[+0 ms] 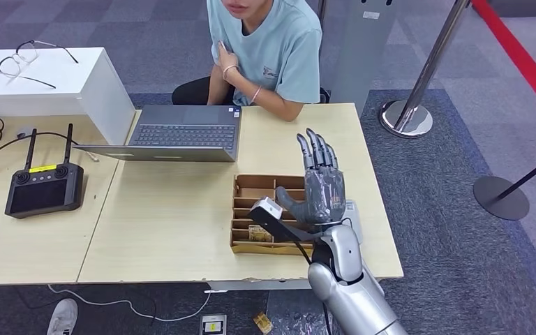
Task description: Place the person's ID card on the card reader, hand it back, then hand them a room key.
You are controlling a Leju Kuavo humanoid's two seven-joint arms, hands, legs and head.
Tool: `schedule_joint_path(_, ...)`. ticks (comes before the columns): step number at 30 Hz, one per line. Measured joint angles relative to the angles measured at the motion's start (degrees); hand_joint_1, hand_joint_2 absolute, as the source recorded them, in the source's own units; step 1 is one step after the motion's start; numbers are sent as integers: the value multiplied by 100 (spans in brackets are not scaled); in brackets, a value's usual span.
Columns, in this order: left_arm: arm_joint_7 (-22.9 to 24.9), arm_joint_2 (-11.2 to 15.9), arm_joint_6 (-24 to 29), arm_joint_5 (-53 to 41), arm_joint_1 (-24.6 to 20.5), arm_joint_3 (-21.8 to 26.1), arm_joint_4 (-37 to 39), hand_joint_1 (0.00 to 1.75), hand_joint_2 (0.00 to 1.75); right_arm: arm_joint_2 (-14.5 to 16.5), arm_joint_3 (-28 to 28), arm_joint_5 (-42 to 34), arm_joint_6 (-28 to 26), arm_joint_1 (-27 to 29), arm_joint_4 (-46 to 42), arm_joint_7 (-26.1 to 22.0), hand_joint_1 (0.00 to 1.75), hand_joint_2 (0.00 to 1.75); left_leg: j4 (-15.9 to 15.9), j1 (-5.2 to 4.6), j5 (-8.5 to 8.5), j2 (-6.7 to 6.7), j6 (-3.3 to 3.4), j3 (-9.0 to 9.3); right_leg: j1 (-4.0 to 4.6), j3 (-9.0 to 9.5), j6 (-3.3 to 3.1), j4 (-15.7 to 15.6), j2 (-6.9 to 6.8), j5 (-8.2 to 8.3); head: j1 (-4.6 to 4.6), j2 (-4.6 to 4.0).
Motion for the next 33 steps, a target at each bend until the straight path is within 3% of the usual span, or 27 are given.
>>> schedule_joint_path(5,0,1,7,93,14,10,1,0,175,-167,-101,212,-3,277,-661,404,0,175,1,-1,0,0,0,-3,-1,-4,1,0,1,0,-1,0)
schedule_joint_path(10,0,3,14,173,22,62,3,0,175,-553,-142,613,27,606,-1650,1170,0,175,2,-1,-1,0,1,-4,-2,-5,1,-1,1,0,-1,0)
schedule_joint_path(12,0,6,23,228,23,93,4,0,175,-785,-115,207,390,662,-1943,1409,0,175,1,-2,-1,2,1,-5,-2,-3,0,-1,3,0,-1,0)
schedule_joint_path(16,0,29,28,315,15,146,5,0,175,-1235,207,-1389,1617,564,-2166,1606,0,175,1,-3,1,3,1,-5,-2,-5,2,-1,7,4,1,0)
schedule_joint_path(24,-55,45,40,332,16,213,7,0,175,-1731,723,-1643,1751,386,-2412,1671,1,175,1,-2,2,3,0,-8,-1,-6,3,0,6,4,-1,0)
schedule_joint_path(25,-65,46,43,334,15,224,7,0,175,-1778,775,-1718,1812,363,-2437,1686,12,175,1,-2,2,3,0,-8,-1,-7,3,0,6,4,-1,0)
schedule_joint_path(29,-74,46,46,338,15,251,8,0,175,-1951,1003,-2245,2181,249,-2535,1720,128,175,1,-2,2,3,0,-9,-1,-8,3,0,5,4,-1,0)
schedule_joint_path(33,-74,48,42,330,15,254,9,0,175,-2064,1238,-2509,2409,134,-2597,1714,149,175,0,-1,2,2,0,-9,-1,-7,3,0,5,4,0,0)
